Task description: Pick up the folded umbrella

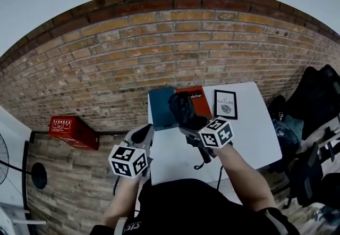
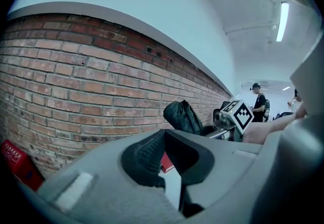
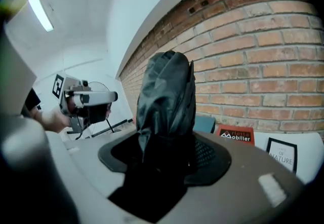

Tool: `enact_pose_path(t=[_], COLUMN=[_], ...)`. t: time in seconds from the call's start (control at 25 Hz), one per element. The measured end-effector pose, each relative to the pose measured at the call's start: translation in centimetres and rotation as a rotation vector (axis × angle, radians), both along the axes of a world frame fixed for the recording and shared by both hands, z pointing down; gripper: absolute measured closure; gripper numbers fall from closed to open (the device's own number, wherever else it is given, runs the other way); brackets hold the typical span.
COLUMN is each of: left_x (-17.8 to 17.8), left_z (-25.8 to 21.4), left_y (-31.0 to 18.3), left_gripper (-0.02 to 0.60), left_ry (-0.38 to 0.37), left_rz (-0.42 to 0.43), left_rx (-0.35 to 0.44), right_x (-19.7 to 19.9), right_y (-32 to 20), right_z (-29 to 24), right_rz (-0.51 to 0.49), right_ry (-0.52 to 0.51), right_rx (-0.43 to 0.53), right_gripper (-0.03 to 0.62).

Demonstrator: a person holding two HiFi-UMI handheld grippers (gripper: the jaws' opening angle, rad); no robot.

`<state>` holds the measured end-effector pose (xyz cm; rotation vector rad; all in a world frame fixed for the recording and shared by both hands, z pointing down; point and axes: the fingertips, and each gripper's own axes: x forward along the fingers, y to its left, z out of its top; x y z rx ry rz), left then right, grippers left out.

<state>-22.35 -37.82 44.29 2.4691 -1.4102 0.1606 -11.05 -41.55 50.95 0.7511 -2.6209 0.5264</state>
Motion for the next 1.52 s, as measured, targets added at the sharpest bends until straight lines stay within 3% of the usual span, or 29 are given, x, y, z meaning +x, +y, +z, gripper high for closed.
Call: enact_pose_path(t=[0.48, 0.84, 1.2, 1.52], left_x=[-1.1, -2.1, -2.9, -3.8], left_z=[-2.8, -5.0, -5.7, -5.9], left_y=[-0.4, -0.1, 0.3, 0.2], left_gripper=[0.575, 0.575, 0.575, 0.575], left_ry=[-0.009, -0.029, -0.029, -0.029], left_rz=[-0.004, -0.032, -0.065, -0.090], left_rx=[0.040, 0.089, 0.119, 0.129], right_x=[1.9, 5.5, 9.4, 11.0], right_y=[0.9, 3.3, 5.6, 6.3], right_z=[-10.8, -16.7, -18.1, -16.9], right_rz=[0.072, 0.100, 0.140, 0.175], right_ry=[-0.245, -0.332, -0.340, -0.384], right_rx=[0.200, 0.383, 0.502, 0.493], right_gripper=[0.326, 0.326, 0.326, 0.326])
